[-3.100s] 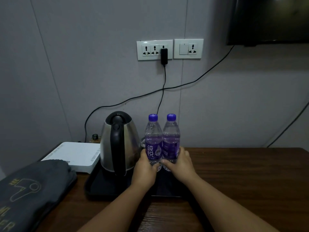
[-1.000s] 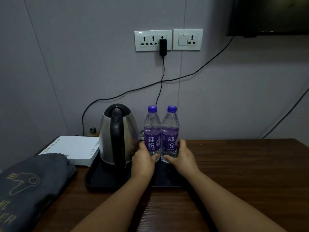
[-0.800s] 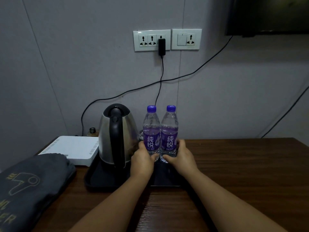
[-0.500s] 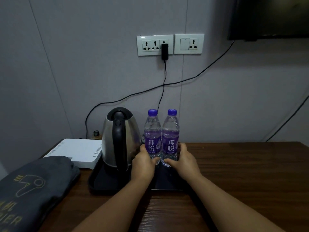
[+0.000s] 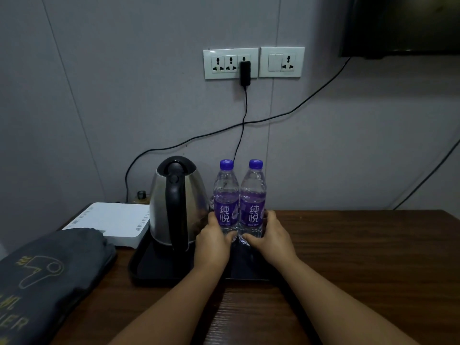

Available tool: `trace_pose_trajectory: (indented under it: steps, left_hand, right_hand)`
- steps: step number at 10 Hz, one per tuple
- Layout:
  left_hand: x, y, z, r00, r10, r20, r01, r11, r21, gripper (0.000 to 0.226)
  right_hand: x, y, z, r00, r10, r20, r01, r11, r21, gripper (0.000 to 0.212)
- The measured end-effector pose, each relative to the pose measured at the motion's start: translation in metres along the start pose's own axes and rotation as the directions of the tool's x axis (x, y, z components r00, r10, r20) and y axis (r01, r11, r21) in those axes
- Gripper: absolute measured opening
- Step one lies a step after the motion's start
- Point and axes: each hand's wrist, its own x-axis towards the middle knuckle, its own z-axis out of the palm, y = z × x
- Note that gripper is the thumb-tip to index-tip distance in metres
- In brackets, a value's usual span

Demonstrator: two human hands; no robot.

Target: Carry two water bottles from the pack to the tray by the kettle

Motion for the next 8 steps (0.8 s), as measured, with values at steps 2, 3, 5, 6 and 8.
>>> trace_pose_trajectory:
  steps: [2,3,5,6,8]
  left_hand:
    - [0.001,-0.002,0.001,1.0,-0.001,0.001,0.001,1.0,-0.026,0.063]
    - [0.001,-0.002,0.001,1.0,0.003,0.0,-0.003,0.999,-0.042,0.064]
    - [0.002,-0.005,0.005,1.0,0.001,-0.001,-0.001,0.997,-0.071,0.065]
    - [0.002,-0.007,0.004,0.999,-0.011,0.035,0.016,0.987,-0.158,0.058]
    - [0.011,0.0,-0.014,0.929,-0.193,0.317,0.321,0.846,-0.427,0.054]
  right_hand:
    - [0.002,0.003,0.001,1.0,-0.009,0.009,0.009,1.0,0.003,0.081]
    - [0.003,0.003,0.001,1.0,-0.003,0.019,0.003,1.0,0.013,0.084]
    - [0.004,0.003,0.0,0.999,0.001,0.053,-0.004,0.999,0.053,0.087]
    - [0.001,-0.002,-0.004,0.997,0.01,0.076,-0.017,0.995,0.095,0.085]
    - [-0.012,-0.026,-0.029,0.975,0.057,0.215,-0.09,0.985,0.146,0.075]
